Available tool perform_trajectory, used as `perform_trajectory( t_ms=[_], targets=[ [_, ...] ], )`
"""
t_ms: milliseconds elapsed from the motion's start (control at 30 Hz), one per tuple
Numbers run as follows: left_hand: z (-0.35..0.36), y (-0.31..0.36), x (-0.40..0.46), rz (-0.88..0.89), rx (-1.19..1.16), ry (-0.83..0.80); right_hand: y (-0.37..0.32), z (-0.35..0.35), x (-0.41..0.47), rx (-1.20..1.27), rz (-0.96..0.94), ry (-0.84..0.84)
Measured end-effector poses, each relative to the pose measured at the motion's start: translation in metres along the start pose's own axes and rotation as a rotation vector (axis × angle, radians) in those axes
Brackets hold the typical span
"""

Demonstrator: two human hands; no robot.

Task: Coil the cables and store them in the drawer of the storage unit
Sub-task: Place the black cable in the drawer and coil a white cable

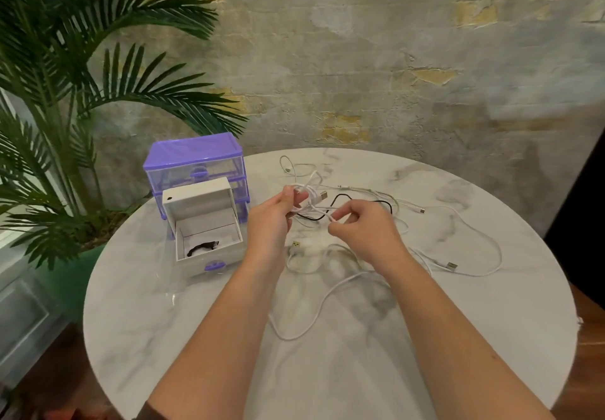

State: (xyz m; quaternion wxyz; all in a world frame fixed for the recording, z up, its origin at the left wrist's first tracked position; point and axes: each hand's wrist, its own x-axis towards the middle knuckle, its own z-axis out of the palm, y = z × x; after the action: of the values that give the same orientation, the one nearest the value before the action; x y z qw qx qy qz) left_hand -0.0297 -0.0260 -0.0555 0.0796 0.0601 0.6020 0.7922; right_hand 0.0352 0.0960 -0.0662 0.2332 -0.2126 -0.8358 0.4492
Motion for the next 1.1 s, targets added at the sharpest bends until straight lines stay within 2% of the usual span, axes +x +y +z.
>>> perform_trajectory(
  t_ms=[167, 333, 533, 633, 767, 867, 1033, 1100],
  targets=[
    [0.003, 0.000, -0.001, -0.078, -0.101, -0.100, 0.003, -0.012, 0.001, -0.252, 0.093, 0.127],
    [-0.007, 0.014, 0.006, -0.171, -0.391, -0.025, 0.010, -0.022, 0.006, -0.412, 0.167, 0.166],
    [-0.013, 0.021, 0.006, -0.177, -0.571, -0.038, 0.013, -0.028, 0.009, -0.480, 0.183, 0.203],
    [-0.014, 0.020, 0.008, -0.141, -0.609, -0.025, 0.011, -0.025, 0.008, -0.544, 0.122, 0.188],
    [-0.009, 0.013, 0.008, -0.073, -0.511, 0.004, 0.013, -0.005, 0.006, -0.704, -0.074, 0.120],
    [-0.005, 0.005, 0.008, -0.059, -0.464, 0.001, 0.007, 0.012, 0.001, -0.655, -0.203, 0.027],
    [0.003, -0.002, 0.004, -0.050, -0.422, -0.051, -0.007, 0.021, -0.006, -0.308, -0.357, 0.204],
    [0.006, -0.003, 0.002, -0.043, -0.412, -0.082, -0.007, 0.022, -0.005, -0.168, -0.356, 0.185]
  ],
)
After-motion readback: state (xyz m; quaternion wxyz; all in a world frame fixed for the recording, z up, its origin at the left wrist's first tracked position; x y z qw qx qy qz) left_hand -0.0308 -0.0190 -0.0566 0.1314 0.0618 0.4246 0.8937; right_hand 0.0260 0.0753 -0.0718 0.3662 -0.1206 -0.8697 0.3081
